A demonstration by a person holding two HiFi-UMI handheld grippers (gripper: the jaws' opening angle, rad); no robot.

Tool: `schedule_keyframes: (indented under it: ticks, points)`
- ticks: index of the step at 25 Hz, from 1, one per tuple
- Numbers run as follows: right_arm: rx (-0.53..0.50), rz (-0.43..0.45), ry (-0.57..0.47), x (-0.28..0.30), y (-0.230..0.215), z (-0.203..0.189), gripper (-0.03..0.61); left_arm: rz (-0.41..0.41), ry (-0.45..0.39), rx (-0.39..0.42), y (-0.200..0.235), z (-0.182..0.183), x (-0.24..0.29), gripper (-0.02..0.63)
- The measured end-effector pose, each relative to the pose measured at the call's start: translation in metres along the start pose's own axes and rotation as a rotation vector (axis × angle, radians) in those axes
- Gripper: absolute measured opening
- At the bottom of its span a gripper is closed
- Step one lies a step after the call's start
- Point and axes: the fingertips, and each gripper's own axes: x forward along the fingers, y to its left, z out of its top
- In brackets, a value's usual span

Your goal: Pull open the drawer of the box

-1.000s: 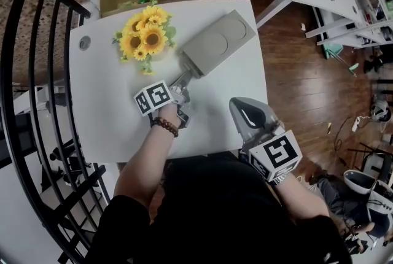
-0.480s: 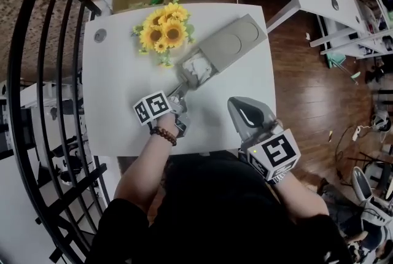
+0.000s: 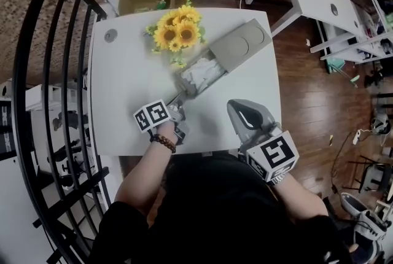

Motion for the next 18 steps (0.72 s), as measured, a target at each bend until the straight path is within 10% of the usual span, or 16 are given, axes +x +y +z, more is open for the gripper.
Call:
schedule_keyframes:
  ticks: [18]
  points:
    - [-0.004, -0.09, -0.041, -0.018, 0.015, 0.005, -0.011, 0.102, 0.05, 0.088, 0.014, -0.002, -0.011, 0.054]
